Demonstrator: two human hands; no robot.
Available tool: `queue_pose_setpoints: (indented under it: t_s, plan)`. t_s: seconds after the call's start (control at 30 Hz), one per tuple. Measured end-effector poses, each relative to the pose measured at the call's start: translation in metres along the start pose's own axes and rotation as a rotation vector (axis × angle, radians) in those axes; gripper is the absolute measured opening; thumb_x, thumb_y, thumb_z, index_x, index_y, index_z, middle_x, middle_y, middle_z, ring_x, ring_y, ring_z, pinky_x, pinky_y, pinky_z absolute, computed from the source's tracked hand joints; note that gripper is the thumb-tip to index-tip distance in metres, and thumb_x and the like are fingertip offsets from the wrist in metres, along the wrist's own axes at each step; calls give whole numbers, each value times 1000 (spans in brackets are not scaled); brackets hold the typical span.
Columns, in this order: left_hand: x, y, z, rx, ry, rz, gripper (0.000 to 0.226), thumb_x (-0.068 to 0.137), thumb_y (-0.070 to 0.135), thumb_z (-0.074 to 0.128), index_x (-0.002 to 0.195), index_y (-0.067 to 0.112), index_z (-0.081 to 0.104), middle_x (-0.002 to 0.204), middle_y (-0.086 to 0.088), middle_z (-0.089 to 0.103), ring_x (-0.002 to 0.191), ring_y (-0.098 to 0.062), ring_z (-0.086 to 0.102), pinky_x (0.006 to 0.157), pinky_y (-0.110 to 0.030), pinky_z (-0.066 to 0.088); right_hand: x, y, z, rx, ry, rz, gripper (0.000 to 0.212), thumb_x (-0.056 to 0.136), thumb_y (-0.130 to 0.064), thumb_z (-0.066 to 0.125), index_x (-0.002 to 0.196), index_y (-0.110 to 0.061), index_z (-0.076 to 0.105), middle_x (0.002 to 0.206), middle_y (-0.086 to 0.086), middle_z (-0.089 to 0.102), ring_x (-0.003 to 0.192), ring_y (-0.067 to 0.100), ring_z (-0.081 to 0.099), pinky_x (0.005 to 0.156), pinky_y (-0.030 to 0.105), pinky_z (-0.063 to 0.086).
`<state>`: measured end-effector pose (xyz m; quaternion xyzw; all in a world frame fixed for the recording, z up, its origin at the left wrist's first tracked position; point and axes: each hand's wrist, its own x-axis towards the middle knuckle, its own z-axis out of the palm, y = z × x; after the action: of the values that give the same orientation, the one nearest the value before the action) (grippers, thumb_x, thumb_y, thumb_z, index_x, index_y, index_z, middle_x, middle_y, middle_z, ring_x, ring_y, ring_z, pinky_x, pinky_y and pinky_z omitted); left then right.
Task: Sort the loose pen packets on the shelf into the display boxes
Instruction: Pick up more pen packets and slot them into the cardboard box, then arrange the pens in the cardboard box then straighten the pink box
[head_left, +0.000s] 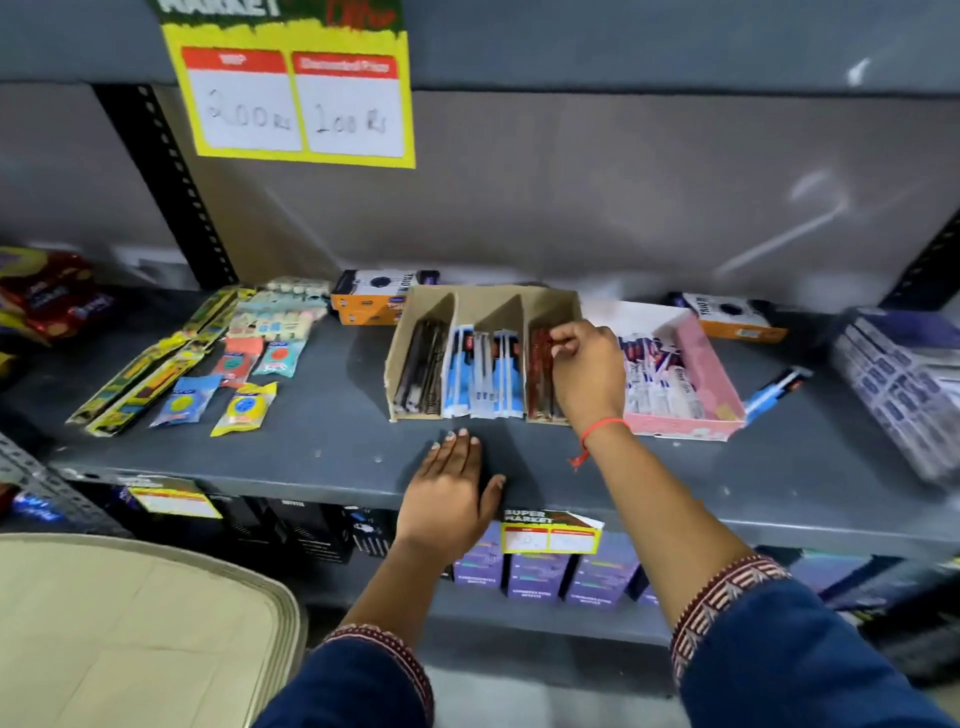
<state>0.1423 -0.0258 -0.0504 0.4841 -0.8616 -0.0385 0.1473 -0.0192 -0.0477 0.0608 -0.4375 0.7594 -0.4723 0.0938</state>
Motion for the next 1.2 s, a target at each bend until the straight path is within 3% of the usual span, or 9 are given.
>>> queue_pose_setpoints:
  t_s: [0.23,0.4,0.73,0.9,0.97,1.0,1.07,1.13,1.2]
  plan:
    - [16,80,17,-55,-106,246,59,97,43,27,142,4,22,152,-14,24,140,-23,17,113,-29,1,14,54,-70,-159,238,-19,31,85,0,44,108,-10,63,119,19,55,99,39,59,76,39,46]
    - [33,122,21,-71,-165,400,58,98,40,33,141,2,25,151,-17,25,139,-26,21,114,-32,8,29,97,-107,-189,382,202,33,83,0,45,113,-7,59,117,24,57,109,43,52,85,46,42]
    - [50,125,36,-40,-168,450,62,96,49,27,144,11,17,155,-6,16,142,-19,10,111,-24,-3,56,161,-115,-379,-1,548,55,91,-32,53,135,-4,37,137,26,42,128,44,39,104,49,35]
    - [49,127,36,-53,-133,463,61,96,47,33,142,8,24,153,-10,24,140,-22,19,110,-25,-1,77,162,-106,-408,-15,539,43,94,-15,41,134,0,37,135,28,45,127,43,43,101,48,40]
    - [49,127,36,-51,-123,471,61,96,47,34,141,7,27,151,-11,27,139,-23,23,110,-26,0,83,163,-105,-347,-24,555,39,93,-11,44,129,2,39,134,28,47,122,44,49,88,47,49]
    - [49,127,36,-47,-122,473,61,96,47,34,141,7,27,151,-11,28,139,-23,23,111,-26,0,85,163,-106,-317,-28,577,37,91,-10,48,126,2,41,132,26,49,114,45,54,69,44,55]
    - [50,127,36,-41,-124,474,61,95,48,33,142,8,26,151,-10,27,139,-22,22,110,-25,0,88,165,-108,-233,-33,626,34,88,-7,54,120,2,47,120,23,57,81,43,64,28,30,42]
    - [50,127,36,-44,-122,472,62,95,48,32,142,8,25,152,-10,27,139,-21,22,109,-24,-1,89,171,-113,-136,-48,676,30,83,-1,57,112,6,56,100,20,64,51,34,58,16,24,34]
    - [50,128,35,-33,-127,473,62,95,49,31,142,9,24,152,-9,25,140,-21,20,110,-24,-1,87,177,-117,-102,-54,698,27,78,1,60,104,7,64,89,20,66,58,36,62,18,27,38]
